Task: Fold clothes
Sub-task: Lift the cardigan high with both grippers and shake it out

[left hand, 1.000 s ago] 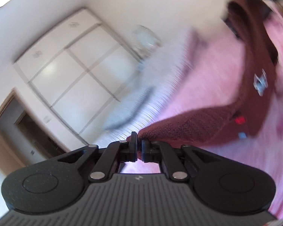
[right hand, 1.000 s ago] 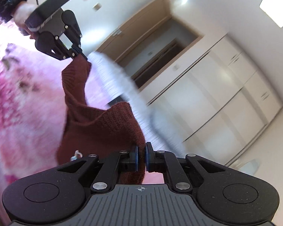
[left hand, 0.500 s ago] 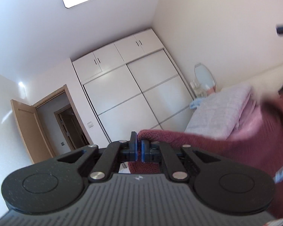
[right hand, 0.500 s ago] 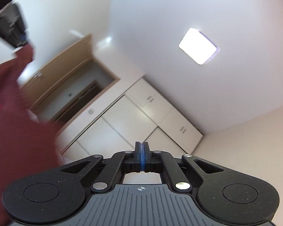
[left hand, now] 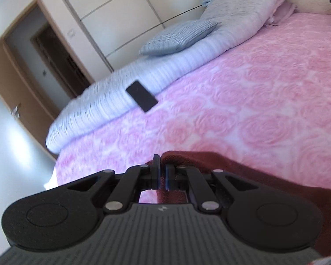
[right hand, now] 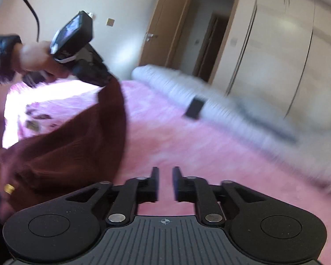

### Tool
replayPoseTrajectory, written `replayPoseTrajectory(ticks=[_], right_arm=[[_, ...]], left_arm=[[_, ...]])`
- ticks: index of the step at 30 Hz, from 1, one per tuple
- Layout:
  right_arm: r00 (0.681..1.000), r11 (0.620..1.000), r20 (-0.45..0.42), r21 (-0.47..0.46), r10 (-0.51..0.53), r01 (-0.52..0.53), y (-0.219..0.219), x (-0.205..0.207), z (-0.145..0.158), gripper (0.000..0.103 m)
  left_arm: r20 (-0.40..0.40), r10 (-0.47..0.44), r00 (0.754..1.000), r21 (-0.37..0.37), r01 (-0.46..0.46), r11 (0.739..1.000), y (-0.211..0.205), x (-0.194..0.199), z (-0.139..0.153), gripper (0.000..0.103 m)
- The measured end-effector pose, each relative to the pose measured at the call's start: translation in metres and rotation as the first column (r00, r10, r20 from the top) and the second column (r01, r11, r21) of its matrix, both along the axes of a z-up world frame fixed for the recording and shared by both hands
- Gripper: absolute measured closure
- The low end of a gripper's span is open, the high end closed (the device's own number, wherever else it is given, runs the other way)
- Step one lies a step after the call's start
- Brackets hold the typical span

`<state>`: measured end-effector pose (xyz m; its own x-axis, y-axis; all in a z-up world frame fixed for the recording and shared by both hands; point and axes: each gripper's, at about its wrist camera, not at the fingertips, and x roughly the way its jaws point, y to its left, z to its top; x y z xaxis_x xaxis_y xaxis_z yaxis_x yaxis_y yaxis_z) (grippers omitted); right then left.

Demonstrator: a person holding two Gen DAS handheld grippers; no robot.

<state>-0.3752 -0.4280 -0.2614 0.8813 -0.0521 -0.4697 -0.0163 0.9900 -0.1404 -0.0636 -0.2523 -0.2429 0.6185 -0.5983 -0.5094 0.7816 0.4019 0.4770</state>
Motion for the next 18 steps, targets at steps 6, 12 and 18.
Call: replayPoseTrajectory(ticks=[6,12,18], right_arm=[[0.986,0.899,-0.148,0.437,0.082,-0.009,0.026,0.04,-0.014,0.018],[0.962,0.735,-0.241,0.675,0.129,0.07,0.022,0.065,-0.02,0.028],[0.972,0.863,-0.21,0.505,0.108,0.013,0.016,0.066,0.006,0.096]], left_arm=[[-0.026,0.006,1.0,0.0,-0.006,1.0,0.016,0.031,0.003,0.099],[-0.012,-0.016,1.0,-0.015,0.016,1.0,0.034,0.021,0.008,0.099],[0.016,-0.051,0.999,-0.078,0.052,0.996,0.06,-0.003,0.041,0.099]])
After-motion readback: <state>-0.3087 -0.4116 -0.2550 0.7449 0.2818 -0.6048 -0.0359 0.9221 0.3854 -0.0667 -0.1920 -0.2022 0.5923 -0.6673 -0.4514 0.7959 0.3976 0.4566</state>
